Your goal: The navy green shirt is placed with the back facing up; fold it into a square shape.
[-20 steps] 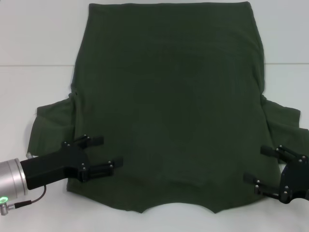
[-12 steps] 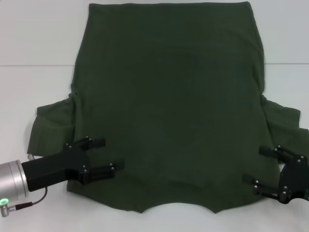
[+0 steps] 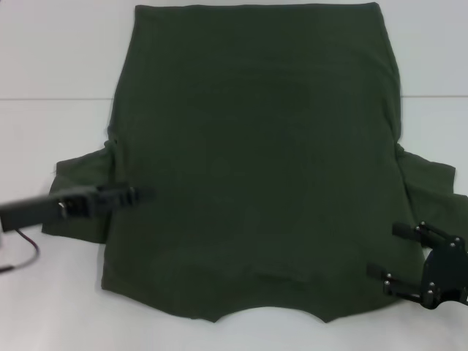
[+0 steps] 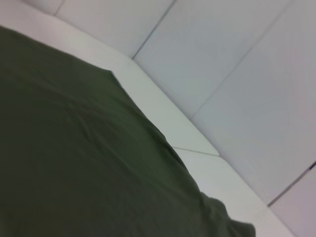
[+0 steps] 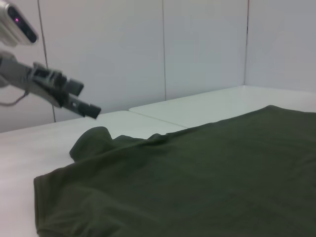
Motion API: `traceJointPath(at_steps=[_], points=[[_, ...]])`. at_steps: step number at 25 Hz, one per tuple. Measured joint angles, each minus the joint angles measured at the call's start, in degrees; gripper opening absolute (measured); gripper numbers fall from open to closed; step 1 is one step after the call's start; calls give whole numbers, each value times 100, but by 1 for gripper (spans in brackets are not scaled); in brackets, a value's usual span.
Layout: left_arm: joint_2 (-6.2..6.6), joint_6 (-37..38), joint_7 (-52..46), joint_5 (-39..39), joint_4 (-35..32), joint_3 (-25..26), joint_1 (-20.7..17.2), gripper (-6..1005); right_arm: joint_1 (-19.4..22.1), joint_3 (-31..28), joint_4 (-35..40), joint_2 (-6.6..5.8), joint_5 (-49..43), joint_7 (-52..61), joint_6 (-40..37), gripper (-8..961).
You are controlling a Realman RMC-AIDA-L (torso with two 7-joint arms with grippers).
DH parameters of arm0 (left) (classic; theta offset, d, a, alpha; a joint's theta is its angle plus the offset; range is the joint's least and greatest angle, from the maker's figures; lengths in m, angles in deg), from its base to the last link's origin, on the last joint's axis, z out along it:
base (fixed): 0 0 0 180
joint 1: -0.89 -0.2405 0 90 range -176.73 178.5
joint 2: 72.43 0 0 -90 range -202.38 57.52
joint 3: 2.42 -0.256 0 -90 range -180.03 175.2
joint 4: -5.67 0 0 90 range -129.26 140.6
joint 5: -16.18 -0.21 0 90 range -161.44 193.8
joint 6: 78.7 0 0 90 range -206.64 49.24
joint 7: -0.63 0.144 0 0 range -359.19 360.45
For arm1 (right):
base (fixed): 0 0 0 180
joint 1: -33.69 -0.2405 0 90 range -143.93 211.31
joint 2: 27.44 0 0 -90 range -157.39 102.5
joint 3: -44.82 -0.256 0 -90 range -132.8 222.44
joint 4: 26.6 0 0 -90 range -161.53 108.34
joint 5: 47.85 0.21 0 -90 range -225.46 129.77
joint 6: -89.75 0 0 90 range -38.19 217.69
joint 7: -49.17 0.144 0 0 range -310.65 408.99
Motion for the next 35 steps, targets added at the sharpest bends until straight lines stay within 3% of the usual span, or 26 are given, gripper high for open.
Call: traceJointPath(at_steps=[4,8,12,22,28,35], points=[[520,205,-956,-56,6,-20,196,948,-19,1,-2,-10,-8,124,20,910],[720,-170,-1560,-336,-121,18,271,948,-29,45,-2,-13,-9,145,25,909],[702,-988,-1802,-737,-175,-6,274,948,-46,113,-35,-4,-9,147,46,910],[559,-2197,-1727,-797,40,-362,186,932,-57,175,-51,-18,-8,239,66,905],[456,-2649,-1676,-805,91,-549,167,932,-61,293,-47,-18,-11,246,146,902],[439,-2767,-1671,-805,168,-601,159,933,-69,307,-41,-18,-16,254,151,898]])
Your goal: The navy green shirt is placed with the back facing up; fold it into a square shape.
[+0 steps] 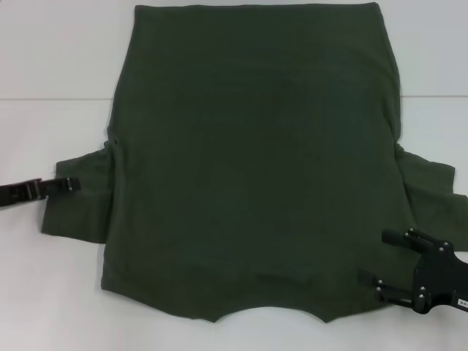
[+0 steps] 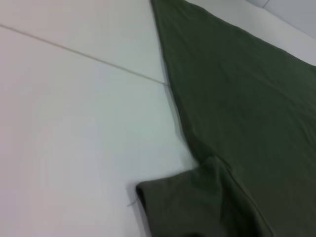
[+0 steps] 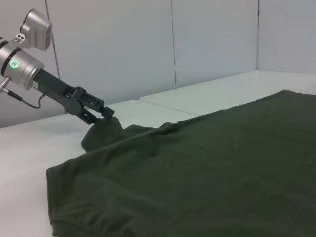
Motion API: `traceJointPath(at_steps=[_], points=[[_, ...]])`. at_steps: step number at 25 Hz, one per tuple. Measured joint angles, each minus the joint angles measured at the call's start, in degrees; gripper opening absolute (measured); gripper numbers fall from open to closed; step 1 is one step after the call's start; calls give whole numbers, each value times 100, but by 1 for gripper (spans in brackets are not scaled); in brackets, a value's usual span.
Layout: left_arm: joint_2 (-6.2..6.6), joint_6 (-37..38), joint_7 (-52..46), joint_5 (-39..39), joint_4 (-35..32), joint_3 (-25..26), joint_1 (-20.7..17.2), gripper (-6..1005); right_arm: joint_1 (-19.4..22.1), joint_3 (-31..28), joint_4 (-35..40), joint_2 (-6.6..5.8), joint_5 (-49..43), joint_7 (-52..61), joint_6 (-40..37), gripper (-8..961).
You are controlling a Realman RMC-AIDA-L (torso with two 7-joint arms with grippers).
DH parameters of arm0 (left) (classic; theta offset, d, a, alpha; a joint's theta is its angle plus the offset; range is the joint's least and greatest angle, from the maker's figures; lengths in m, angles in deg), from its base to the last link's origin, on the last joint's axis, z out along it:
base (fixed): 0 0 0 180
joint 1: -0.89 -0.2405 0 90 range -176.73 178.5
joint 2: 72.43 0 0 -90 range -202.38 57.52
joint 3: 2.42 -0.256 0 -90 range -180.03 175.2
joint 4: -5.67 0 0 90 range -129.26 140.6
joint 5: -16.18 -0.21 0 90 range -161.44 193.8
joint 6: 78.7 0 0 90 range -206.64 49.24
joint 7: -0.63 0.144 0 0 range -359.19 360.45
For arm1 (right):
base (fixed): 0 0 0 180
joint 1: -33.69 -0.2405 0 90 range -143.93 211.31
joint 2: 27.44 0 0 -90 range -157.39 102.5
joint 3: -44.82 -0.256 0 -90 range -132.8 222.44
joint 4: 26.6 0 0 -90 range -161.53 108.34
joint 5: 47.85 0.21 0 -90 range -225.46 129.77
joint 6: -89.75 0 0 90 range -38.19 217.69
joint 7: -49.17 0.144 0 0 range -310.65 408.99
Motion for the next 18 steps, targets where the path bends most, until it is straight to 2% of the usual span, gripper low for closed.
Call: traceJointPath(at_steps=[8,14,18], points=[[-65,171,0,0,40,-41,-1,933,-26,0,27,0,-1,0,-1,893],[-78,248,303,10,-22,-298,11,854,-39,0,37,0,-1,0,-11,890],[-293,211,438,60,-412,-273,-140,801,-54,8,25,2,-1,0,-22,888]])
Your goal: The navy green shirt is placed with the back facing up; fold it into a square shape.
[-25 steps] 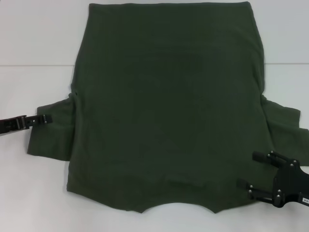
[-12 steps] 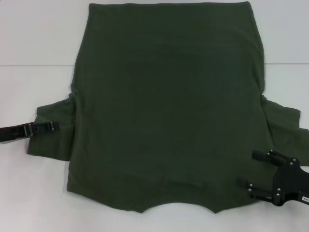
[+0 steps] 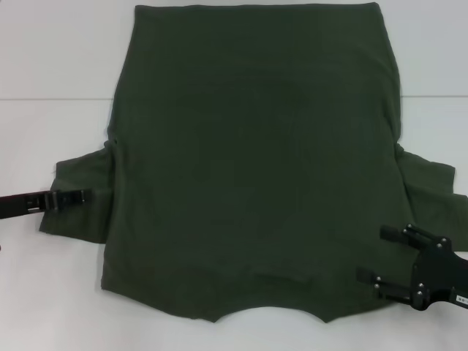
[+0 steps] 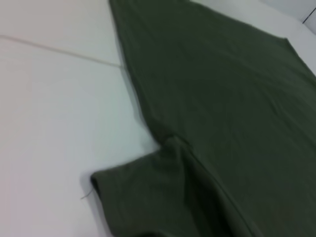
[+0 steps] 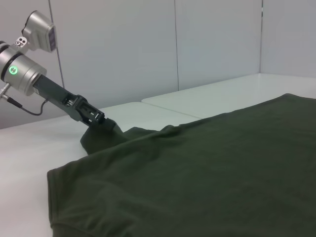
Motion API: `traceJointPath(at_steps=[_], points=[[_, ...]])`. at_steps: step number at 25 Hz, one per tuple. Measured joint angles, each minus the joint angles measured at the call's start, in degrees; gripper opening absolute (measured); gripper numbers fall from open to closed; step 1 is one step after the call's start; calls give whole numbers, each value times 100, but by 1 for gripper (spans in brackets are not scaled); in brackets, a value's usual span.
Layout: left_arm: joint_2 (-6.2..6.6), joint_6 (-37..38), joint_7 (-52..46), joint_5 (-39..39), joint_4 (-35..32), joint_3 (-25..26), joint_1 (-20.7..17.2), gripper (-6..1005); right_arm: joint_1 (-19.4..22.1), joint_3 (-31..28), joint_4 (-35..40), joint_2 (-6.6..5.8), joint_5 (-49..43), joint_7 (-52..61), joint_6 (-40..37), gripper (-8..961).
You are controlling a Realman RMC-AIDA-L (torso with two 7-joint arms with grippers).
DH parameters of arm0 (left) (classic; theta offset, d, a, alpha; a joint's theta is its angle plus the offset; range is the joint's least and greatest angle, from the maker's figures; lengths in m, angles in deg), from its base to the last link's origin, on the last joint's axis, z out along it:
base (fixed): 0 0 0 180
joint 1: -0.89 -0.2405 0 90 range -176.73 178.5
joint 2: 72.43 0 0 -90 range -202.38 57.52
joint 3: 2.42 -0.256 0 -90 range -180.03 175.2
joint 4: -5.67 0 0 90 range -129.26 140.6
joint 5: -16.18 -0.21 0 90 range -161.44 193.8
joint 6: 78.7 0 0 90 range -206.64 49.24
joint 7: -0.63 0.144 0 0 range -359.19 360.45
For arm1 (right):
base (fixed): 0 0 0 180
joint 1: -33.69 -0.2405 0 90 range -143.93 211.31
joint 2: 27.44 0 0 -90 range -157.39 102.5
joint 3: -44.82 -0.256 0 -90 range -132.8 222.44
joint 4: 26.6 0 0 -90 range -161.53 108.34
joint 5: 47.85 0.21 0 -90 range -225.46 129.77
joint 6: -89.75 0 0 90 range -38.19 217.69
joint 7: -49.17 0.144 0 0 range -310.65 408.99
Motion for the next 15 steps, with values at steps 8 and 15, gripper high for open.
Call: traceJointPath(at_steps=[8,15], points=[[-74,-4,6,34,-283,5,-122,558,1,1,13,0,0,0,-6,883],[-74,-18,9,-6,-274,4,-109,269,-12,1,18,4,0,0,-6,879]])
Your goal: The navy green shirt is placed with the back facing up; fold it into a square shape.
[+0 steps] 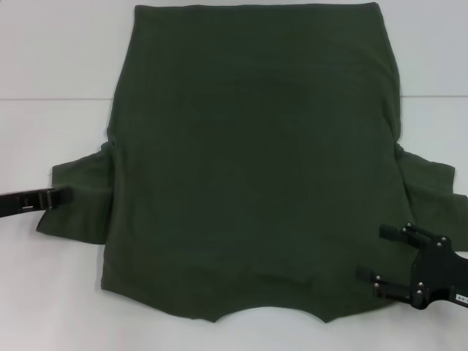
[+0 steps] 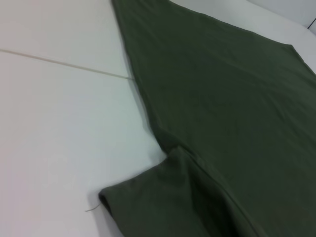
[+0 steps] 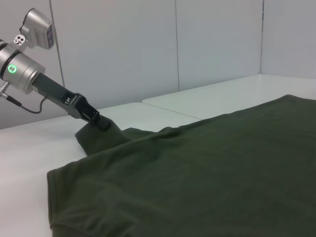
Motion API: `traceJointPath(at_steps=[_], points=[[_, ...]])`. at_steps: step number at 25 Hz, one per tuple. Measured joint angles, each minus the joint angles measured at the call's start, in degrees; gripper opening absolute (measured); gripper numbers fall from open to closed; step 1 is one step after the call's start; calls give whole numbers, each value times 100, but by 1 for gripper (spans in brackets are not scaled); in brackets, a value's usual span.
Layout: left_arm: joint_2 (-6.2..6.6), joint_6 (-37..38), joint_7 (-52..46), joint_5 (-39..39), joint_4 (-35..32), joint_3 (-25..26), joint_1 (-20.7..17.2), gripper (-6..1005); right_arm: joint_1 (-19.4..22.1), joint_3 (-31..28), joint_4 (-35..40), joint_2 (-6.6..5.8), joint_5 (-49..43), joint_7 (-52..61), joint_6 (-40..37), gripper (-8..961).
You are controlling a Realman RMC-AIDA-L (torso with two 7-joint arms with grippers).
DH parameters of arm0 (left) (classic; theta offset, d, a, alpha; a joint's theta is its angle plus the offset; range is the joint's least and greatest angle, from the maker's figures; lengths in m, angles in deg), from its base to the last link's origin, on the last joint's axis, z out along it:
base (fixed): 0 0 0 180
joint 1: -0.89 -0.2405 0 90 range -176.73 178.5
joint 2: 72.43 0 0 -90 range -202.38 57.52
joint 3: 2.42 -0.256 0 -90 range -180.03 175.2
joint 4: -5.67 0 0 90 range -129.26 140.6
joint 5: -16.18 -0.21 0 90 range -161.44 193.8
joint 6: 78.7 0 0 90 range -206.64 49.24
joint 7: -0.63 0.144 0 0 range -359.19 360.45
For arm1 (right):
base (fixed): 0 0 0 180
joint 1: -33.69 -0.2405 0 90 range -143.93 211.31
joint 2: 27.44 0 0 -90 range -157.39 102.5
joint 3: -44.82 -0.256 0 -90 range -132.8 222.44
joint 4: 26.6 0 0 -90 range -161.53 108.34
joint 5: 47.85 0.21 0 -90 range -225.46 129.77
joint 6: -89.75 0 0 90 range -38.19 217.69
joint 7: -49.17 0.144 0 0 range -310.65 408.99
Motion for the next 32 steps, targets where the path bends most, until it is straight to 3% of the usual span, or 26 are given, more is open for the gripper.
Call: traceJointPath(at_steps=[5,9,16,25,32], points=[[35,-5,-18,26,-32,0,-30,23,-5,0,0,3,0,0,-1,876],[130,-48,-70,-4,-61,34,-17,9,-12,0,-12,3,0,0,-5,874],[457,-131,-415,-42,-109,102,35,7,-13,0,-17,3,9,0,-18,870],[490,-23,-883,-336,-273,3,254,9,-23,0,-47,3,9,0,-2,865],[508,586,-1938,-352,-515,-54,503,11,-22,0,-47,3,9,0,-4,861]])
